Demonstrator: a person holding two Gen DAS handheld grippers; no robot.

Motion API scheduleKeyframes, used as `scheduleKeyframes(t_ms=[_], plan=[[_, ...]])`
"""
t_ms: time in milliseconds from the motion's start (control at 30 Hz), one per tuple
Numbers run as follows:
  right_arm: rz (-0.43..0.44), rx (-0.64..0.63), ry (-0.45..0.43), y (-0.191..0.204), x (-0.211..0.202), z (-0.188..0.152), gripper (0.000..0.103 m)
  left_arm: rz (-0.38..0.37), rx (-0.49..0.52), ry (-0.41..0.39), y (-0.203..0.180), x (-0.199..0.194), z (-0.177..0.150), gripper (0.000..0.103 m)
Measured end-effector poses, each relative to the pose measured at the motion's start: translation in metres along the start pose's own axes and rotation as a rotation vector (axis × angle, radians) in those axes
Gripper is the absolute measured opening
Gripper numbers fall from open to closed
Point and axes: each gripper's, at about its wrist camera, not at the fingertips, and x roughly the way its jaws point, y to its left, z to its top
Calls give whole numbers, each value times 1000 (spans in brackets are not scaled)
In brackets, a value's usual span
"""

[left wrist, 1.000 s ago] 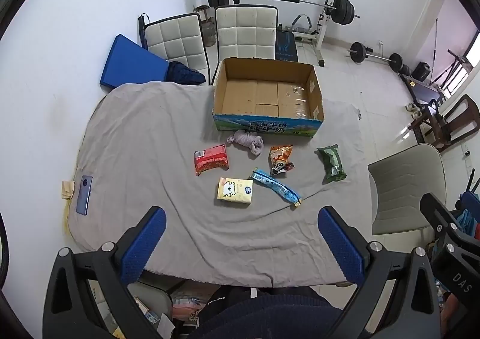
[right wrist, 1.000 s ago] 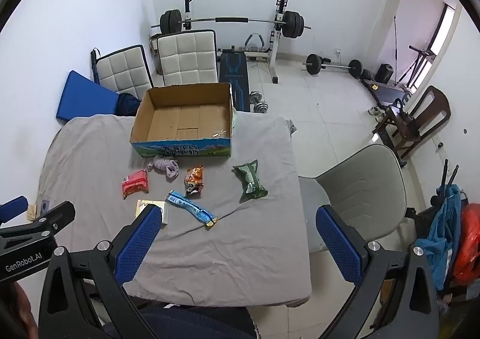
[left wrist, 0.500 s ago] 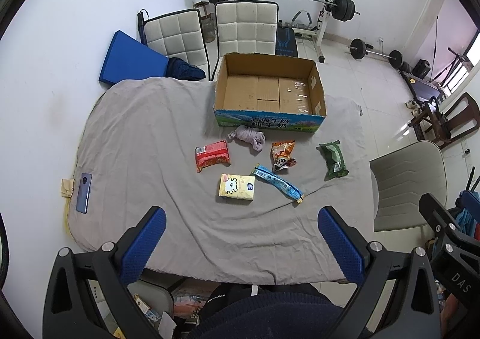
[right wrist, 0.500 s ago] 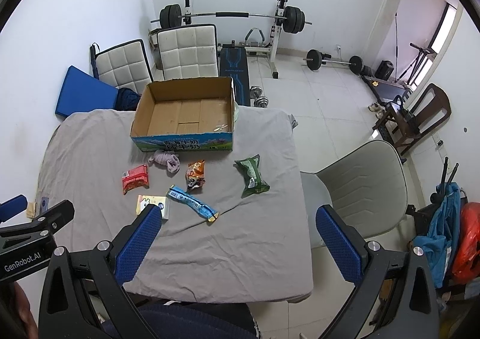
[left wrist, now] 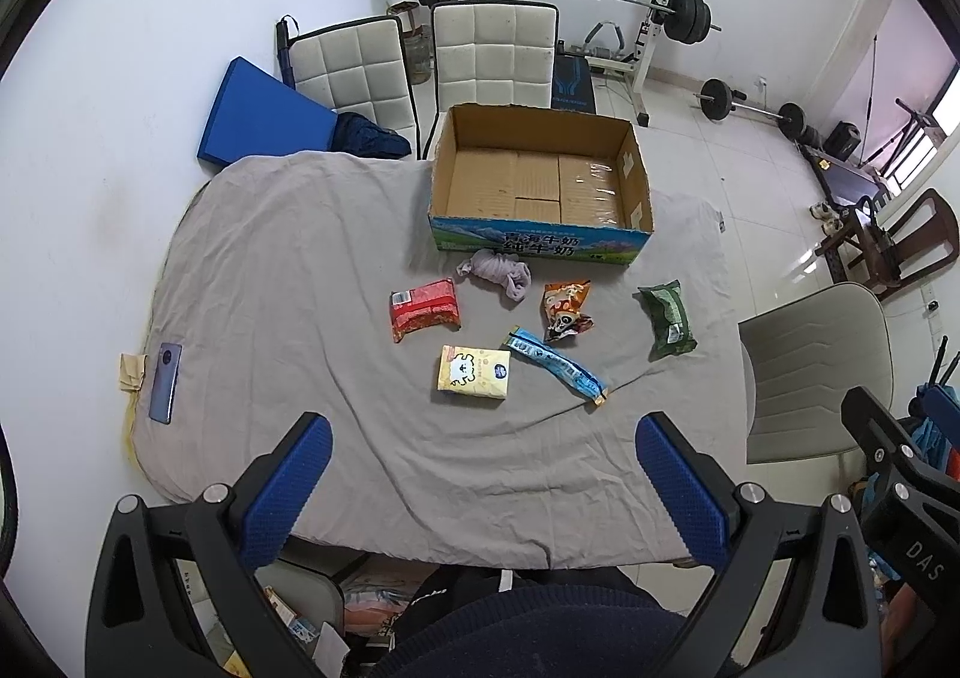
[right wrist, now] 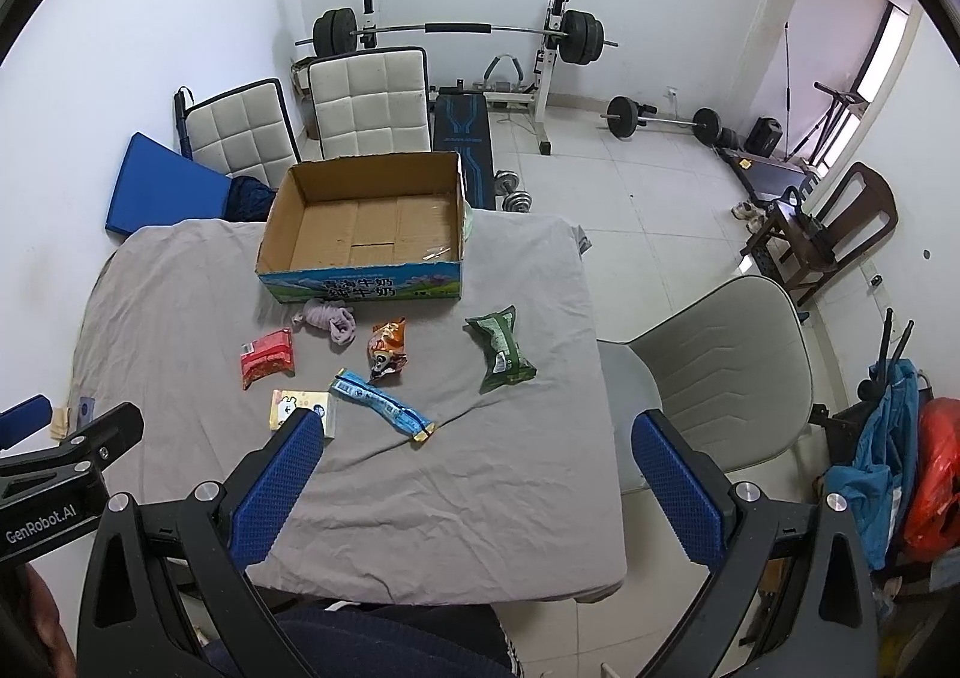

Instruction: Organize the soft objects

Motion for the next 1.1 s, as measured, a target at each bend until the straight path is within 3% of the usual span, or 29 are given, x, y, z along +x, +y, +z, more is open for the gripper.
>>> scheduleKeyframes(t_ms=[1100], plan=[[-2,2,-6,-6,-5,-3,103,2,-11,1,1,-1,-5,103]])
